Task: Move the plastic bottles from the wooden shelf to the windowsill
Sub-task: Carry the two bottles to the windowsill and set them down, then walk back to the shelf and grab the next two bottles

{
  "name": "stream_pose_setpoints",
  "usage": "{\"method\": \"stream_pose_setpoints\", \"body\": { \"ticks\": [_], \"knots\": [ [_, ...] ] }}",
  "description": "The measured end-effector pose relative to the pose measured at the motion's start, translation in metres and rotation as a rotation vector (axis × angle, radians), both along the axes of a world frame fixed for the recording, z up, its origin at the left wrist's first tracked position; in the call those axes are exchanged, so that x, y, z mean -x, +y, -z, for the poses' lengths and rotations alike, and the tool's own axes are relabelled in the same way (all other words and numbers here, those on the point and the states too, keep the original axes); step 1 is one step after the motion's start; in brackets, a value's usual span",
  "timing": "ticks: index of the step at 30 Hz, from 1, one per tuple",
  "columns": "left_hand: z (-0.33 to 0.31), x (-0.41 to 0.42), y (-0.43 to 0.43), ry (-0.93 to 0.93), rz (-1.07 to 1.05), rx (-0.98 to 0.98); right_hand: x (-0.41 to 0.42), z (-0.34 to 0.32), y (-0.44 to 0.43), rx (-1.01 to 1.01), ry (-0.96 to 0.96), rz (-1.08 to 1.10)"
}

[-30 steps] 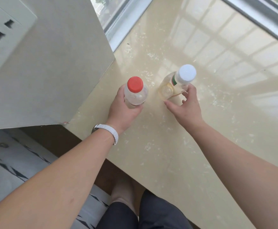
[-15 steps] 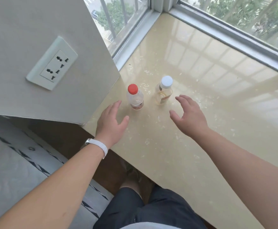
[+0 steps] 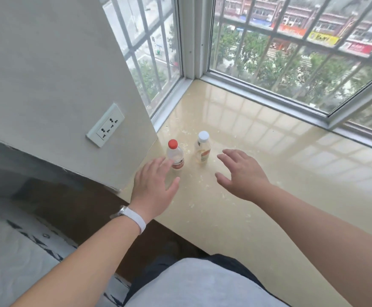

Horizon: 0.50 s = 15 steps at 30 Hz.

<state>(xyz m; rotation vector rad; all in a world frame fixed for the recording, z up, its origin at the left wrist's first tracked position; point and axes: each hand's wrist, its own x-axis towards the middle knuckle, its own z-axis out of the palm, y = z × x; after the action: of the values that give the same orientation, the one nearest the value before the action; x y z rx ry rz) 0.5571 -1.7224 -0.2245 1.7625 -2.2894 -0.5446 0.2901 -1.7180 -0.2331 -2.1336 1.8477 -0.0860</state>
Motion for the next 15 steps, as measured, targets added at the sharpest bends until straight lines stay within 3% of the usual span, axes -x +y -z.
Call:
{"method": "stream_pose_setpoints", "body": {
  "ticks": [6,15],
  "knots": [
    [-0.022,-0.026,0.005,0.008,0.208,0.177,-0.035,-0.043,0.031,0.047,0.086,0.037],
    [-0.042,-0.062,0.002,0.001,0.416,0.245,-0.091,-0.076,0.070,0.045,0.191,0.137]
  ]
}}
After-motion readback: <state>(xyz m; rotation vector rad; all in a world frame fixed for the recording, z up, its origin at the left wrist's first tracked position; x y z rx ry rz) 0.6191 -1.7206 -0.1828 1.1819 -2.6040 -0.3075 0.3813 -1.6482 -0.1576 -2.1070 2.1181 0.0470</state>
